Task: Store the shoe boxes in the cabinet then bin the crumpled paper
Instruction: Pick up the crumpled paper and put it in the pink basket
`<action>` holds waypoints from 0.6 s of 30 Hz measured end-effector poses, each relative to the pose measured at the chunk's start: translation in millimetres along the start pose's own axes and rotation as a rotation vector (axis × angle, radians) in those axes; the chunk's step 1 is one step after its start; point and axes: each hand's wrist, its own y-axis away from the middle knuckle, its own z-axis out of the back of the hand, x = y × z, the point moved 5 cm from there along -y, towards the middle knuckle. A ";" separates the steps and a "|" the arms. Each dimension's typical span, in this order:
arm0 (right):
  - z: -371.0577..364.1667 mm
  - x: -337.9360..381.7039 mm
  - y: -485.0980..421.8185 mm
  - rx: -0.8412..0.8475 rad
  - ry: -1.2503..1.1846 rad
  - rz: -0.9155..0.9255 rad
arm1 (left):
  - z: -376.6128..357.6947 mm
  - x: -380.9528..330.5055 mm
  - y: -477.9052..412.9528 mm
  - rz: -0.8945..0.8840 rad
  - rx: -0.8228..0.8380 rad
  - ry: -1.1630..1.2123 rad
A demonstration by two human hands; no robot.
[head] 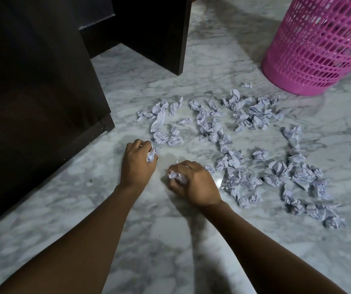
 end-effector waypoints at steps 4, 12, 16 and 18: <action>29.4 -9.7 -34.6 -0.084 -0.197 -0.334 | 10.9 -4.5 -16.6 0.125 0.055 0.130; 112.7 21.5 -122.9 -0.032 -0.087 -0.407 | 57.1 -38.9 -61.2 0.309 0.055 0.455; 119.3 -21.0 -135.4 0.010 -0.101 -0.401 | 41.7 -59.4 -96.2 0.255 0.068 0.372; 115.3 -51.5 -134.4 0.035 -0.155 -0.421 | 31.1 -59.7 -105.5 0.320 0.047 0.340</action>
